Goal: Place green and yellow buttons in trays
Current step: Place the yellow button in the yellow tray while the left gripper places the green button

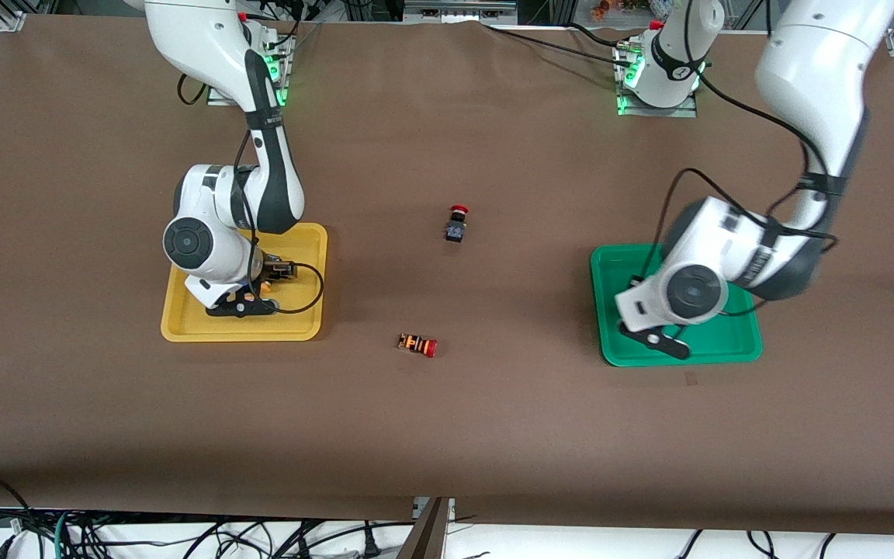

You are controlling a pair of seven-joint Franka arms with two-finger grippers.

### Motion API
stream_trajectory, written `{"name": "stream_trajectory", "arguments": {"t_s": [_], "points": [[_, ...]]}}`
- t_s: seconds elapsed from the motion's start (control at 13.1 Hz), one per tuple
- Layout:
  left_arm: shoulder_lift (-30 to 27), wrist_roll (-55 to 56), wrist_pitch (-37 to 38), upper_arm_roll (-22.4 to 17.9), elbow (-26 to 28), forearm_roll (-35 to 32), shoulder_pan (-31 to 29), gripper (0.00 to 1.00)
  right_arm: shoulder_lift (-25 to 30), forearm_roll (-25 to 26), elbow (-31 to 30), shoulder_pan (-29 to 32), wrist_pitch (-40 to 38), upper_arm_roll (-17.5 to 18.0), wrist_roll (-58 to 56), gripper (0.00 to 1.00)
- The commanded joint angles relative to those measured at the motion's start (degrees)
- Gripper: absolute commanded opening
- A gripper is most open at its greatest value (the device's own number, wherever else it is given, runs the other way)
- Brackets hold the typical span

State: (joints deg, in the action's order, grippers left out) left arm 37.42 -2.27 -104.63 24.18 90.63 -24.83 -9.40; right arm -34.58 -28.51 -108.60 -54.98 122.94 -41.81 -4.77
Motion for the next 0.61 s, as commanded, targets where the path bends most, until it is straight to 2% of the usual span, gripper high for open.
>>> {"name": "stream_trajectory", "arguments": {"t_s": [0.0,0.08,0.15,0.23,0.31,0.38,0.53], "points": [[3.43,-8.86,-5.03,1.13,0.51,-1.10,-6.40,0.30,4.25,-0.41,4.51,-1.18,-5.76,-1.51,-0.24,0.99],[4.23,-11.33,-7.23,1.13,1.29,-1.10,-8.07,0.36,4.43,0.29,7.58,-1.18,-8.66,-3.00,-0.33,0.99],[4.67,-11.79,-9.17,1.13,2.26,-1.01,-8.78,0.49,4.34,1.95,11.35,-1.09,-11.64,-5.10,-1.03,0.99],[4.68,-11.80,-9.71,1.13,2.53,-1.01,-8.79,0.92,4.26,2.66,14.44,-0.57,-14.46,-6.86,-2.08,0.99],[4.24,-11.88,-9.37,1.22,2.18,-1.01,-8.88,1.00,4.52,2.23,16.12,-0.57,-17.88,-7.58,-3.22,0.99],[2.76,-11.62,-8.84,1.40,2.00,-0.14,-8.97,1.00,5.39,2.23,17.62,-0.83,-22.61,-8.45,-2.19,0.99],[-3.81,-10.66,-5.78,2.97,1.57,5.46,-8.88,1.00,7.49,2.31,19.12,-0.92,-25.73,-9.51,-2.35,0.99]]}}
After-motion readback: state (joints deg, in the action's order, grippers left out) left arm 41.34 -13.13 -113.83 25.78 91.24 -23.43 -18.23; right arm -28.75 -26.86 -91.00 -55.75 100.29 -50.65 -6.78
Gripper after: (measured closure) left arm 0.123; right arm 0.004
